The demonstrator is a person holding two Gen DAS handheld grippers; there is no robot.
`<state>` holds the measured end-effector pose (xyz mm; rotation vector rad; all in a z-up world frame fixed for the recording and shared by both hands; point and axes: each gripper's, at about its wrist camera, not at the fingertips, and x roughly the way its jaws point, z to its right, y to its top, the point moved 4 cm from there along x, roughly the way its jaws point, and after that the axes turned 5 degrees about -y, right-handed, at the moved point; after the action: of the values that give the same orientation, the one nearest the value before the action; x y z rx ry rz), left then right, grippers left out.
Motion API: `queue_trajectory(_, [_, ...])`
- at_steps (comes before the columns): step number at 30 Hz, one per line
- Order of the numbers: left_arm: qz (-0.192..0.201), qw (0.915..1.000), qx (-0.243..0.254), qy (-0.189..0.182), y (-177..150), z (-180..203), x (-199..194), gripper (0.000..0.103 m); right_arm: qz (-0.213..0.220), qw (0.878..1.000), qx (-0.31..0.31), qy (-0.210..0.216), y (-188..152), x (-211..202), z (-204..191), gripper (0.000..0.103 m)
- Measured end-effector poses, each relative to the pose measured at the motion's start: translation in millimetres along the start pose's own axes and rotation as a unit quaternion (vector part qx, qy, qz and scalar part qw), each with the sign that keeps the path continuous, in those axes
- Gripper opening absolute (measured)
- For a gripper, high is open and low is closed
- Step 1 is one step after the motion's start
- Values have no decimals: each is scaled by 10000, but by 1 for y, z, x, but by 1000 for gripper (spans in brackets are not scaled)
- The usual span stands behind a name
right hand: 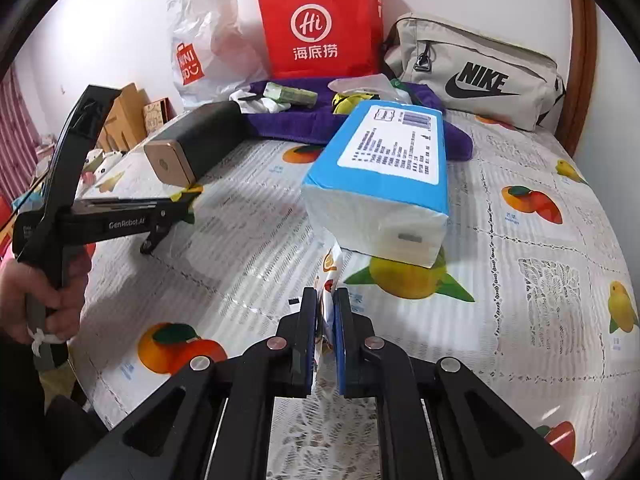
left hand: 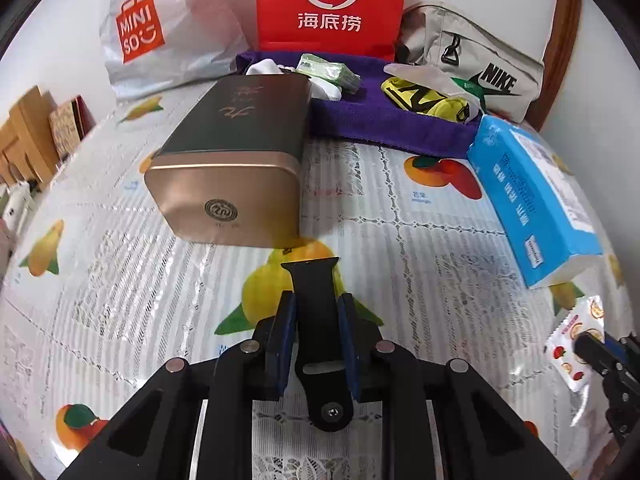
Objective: Organize soft objects
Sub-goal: 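Carry the watch strap with the left tool while the right tool carries the sachet to the purple towel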
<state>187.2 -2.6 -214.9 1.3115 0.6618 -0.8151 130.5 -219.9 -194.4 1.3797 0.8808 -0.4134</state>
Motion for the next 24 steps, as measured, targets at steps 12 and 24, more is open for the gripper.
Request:
queue_trajectory(12, [138, 9991, -189, -362, 3, -11, -38, 20, 262, 9997, 2, -15, 12, -27, -12, 7])
queue_trajectory(24, [437, 9979, -199, -433, 19, -13, -71, 20, 440, 9990, -127, -5, 32, -39, -16, 7])
